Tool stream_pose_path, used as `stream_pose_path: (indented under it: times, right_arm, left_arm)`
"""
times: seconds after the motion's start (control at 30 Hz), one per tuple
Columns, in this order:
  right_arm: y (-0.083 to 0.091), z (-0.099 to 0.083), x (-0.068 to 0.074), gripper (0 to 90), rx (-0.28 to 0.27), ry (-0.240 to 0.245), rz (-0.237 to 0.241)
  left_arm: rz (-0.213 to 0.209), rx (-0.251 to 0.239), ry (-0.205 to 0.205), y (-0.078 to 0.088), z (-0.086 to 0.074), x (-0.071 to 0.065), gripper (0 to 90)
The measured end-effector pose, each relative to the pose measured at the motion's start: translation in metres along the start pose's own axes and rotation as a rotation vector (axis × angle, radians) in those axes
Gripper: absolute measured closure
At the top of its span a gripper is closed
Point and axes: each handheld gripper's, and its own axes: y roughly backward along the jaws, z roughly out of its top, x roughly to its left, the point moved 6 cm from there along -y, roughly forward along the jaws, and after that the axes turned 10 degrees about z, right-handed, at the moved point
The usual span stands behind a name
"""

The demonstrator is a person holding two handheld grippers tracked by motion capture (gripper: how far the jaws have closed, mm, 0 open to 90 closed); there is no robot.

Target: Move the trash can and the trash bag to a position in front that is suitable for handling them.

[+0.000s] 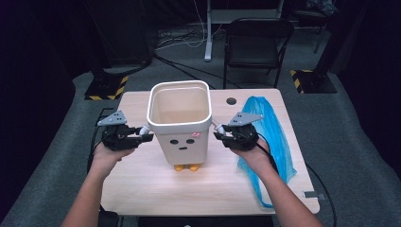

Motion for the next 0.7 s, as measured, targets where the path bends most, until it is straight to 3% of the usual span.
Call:
stream_pose_path:
  times: [0.4,0.7]
  right_arm:
    - [0.038,-0.017,0.025,60.8,-0.030,0.008,0.001]
    - [0.054,-0.027,0.033,60.7,-0.016,0.012,-0.009]
  left_arm:
    - [-0.030,0.008,-0.066,0.012,-0.003,-0.041,59.3]
    - [-0.044,-0.003,-0.085,0.013,-0.002,-0.058,59.2]
